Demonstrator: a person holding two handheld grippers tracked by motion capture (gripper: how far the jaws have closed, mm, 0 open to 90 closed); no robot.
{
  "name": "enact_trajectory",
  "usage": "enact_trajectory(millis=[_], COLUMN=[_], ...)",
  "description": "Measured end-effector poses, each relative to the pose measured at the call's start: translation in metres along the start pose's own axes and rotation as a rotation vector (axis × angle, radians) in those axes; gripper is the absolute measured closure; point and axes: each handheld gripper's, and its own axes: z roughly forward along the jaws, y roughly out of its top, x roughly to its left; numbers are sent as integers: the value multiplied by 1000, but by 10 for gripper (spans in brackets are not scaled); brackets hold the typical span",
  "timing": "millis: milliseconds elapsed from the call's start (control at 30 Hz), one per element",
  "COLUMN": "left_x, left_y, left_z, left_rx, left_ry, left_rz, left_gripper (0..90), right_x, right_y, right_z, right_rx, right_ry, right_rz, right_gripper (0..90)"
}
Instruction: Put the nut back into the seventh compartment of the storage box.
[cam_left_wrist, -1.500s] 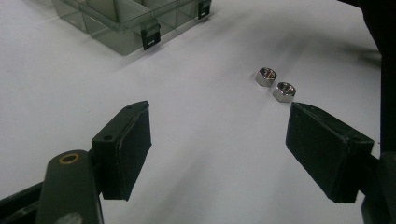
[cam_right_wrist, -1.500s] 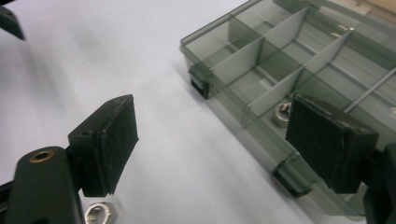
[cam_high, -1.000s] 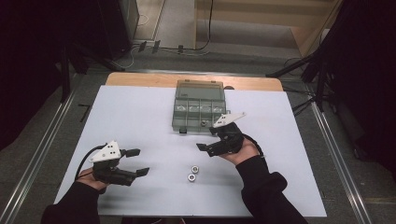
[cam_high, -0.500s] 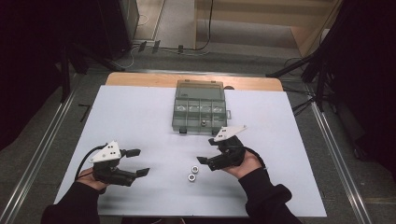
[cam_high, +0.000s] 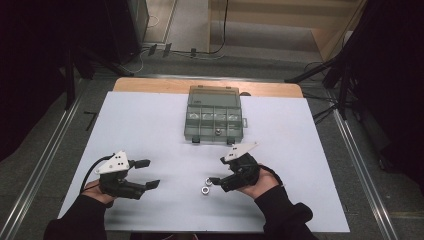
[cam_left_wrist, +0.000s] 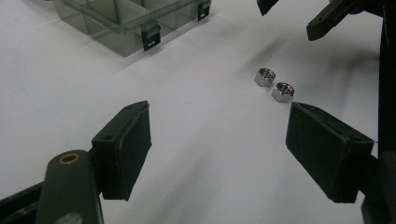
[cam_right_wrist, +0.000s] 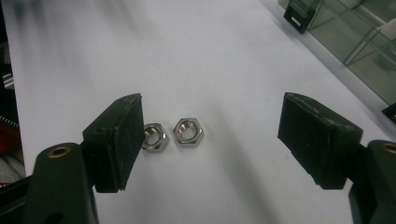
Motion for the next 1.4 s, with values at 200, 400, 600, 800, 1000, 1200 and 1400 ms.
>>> enact_trajectory(millis=[200,400,600,800,1000,1200,1400], left_x=[0,0,-1,-1,-1,-1,-1], left_y=[0,0,0,0,0,-1,0], left_z=[0,1,2,1,1,2,2], left_rx=[8,13,13,12,13,10,15], left_ry=[0,1,-3,-1,-1,-5,-4], left_rz=[2,1,0,-1,-3,0,0], left_gripper=[227,227,227,227,226,227,226], right_x=[4,9,8,6,1,-1,-6], right_y=[1,7,20,30,30,29,26], right_z=[1,5,11,19,25,29,33], right_rx=[69,143,224,304,318,356,349], right_ry=[-6,-1,22,51,66,106,136], right_rz=[-35,-130,-230,-286,-355,-406,-447], right_gripper=[252,289,325,357,374,394,382])
